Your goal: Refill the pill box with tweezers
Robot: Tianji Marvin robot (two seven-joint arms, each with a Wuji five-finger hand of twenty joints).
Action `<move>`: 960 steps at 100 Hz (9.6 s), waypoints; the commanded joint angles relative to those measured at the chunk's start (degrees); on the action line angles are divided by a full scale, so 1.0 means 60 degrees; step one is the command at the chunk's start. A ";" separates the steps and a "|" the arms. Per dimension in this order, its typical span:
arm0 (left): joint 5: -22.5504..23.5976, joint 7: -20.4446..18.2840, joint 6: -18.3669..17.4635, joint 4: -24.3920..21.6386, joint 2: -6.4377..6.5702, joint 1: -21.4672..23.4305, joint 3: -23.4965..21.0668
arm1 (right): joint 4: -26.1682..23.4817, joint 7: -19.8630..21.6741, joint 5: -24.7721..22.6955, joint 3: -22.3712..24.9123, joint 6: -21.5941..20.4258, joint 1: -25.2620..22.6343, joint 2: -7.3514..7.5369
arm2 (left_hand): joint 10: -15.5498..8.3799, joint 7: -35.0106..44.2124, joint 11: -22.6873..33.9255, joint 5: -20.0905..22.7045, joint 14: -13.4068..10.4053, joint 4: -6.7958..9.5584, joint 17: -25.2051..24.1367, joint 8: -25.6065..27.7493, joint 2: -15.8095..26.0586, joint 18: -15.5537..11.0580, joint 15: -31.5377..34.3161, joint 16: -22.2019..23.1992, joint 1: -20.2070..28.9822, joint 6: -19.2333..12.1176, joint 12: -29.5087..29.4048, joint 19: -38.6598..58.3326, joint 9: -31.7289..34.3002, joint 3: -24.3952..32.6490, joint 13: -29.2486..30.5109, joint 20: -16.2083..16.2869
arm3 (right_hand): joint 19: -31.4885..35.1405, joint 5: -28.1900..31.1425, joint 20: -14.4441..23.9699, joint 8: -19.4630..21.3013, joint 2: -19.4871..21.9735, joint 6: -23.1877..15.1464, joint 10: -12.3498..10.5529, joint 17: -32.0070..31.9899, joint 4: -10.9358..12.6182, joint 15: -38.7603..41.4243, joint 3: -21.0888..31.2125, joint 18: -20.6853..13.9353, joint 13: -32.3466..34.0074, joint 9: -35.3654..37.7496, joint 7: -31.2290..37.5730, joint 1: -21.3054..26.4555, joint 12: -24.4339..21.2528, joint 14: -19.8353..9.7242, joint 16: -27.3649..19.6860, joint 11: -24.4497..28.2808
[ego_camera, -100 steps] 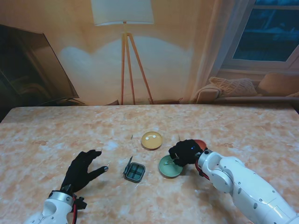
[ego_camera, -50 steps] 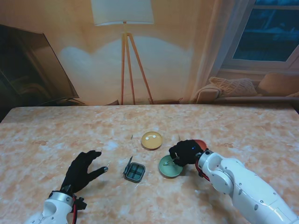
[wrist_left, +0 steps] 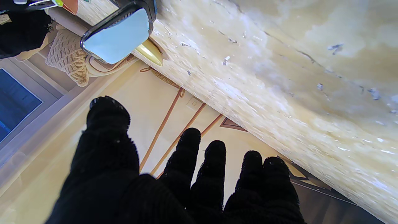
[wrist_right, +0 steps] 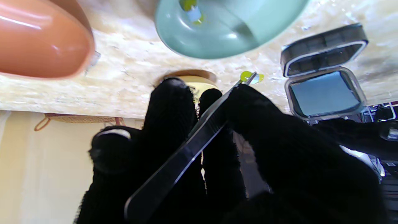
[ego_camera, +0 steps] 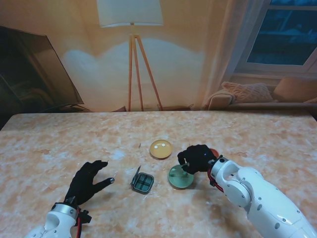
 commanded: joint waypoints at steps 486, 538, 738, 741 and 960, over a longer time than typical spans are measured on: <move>-0.0301 -0.0188 -0.0535 -0.0122 -0.0038 0.0511 -0.0506 | -0.0213 0.0928 -0.0826 -0.0077 0.2145 -0.0373 0.0041 | -0.0186 -0.0021 -0.0026 0.0083 -0.0149 0.0289 -0.0004 -0.0114 0.0374 -0.0662 -0.0004 0.0024 0.0126 -0.0177 -0.0084 0.0023 0.0074 -0.0151 -0.0127 0.0132 | -0.0770 -0.0265 0.0020 -0.1271 0.0327 -0.0203 0.0704 -0.1150 -0.0026 -0.0725 0.0011 -0.0398 -0.1317 -0.0898 0.0446 0.0274 -0.1005 0.0378 0.0231 -0.0699; -0.0372 -0.0137 -0.0652 -0.0002 -0.0052 0.0496 -0.0527 | -0.0103 0.1031 -0.0744 -0.0162 0.2249 -0.0323 0.0049 | -0.0197 -0.0019 -0.0016 0.0089 -0.0163 0.0290 0.0008 -0.0112 0.0383 -0.0665 0.0013 0.0065 0.0151 -0.0168 -0.0084 0.0039 0.0068 -0.0148 -0.0120 0.0139 | -0.0782 -0.0247 0.0012 -0.1283 0.0323 -0.0214 0.0689 -0.1163 -0.0023 -0.0694 0.0001 -0.0396 -0.1381 -0.0891 0.0466 0.0286 -0.1028 0.0493 0.0266 -0.0685; -0.0072 -0.0411 -0.0629 -0.0183 0.0023 0.0576 -0.0809 | -0.0445 0.0040 -0.0437 -0.0296 0.1711 -0.0375 -0.0118 | -0.0305 -0.0027 -0.0050 0.0058 -0.0258 0.0283 -0.0008 -0.0128 0.0285 -0.0640 -0.0068 -0.0159 0.0056 -0.0263 -0.0114 -0.0074 0.0109 -0.0173 -0.0052 0.0082 | 0.0903 0.1238 -0.0294 -0.0604 -0.1610 -0.0727 0.0880 0.1117 0.0864 0.1151 0.2406 -0.1287 0.0499 0.1096 0.1644 -0.0231 -0.1343 -0.0657 -0.0054 0.1153; -0.0058 -0.0431 -0.0626 -0.0206 0.0027 0.0584 -0.0832 | -0.0486 0.0007 -0.0408 -0.0340 0.1713 -0.0365 -0.0131 | -0.0310 -0.0028 -0.0055 0.0049 -0.0249 0.0283 -0.0006 -0.0128 0.0283 -0.0630 -0.0067 -0.0175 0.0038 -0.0274 -0.0116 -0.0081 0.0109 -0.0174 -0.0034 0.0078 | 0.0905 0.1238 -0.0297 -0.0603 -0.1598 -0.0726 0.0881 0.1116 0.0861 0.1140 0.2399 -0.1287 0.0488 0.1092 0.1643 -0.0218 -0.1344 -0.0660 -0.0062 0.1154; 0.0038 -0.0674 -0.0253 -0.0702 0.0047 0.0927 -0.1115 | -0.0077 -0.0888 0.2089 -0.2599 0.2275 0.0237 -0.0791 | -0.0308 0.0028 -0.0034 0.0200 -0.0255 0.0293 0.0067 -0.0113 0.0374 -0.0702 0.0020 -0.0097 0.0078 -0.0276 -0.0111 -0.0041 0.0174 -0.0152 -0.0049 0.0112 | -0.0001 0.0471 -0.0293 -0.1011 -0.0341 -0.0538 0.0720 -0.0367 0.0246 -0.0362 0.0800 -0.0598 -0.0279 0.0106 0.0967 0.0069 -0.1468 0.0096 -0.0201 -0.0135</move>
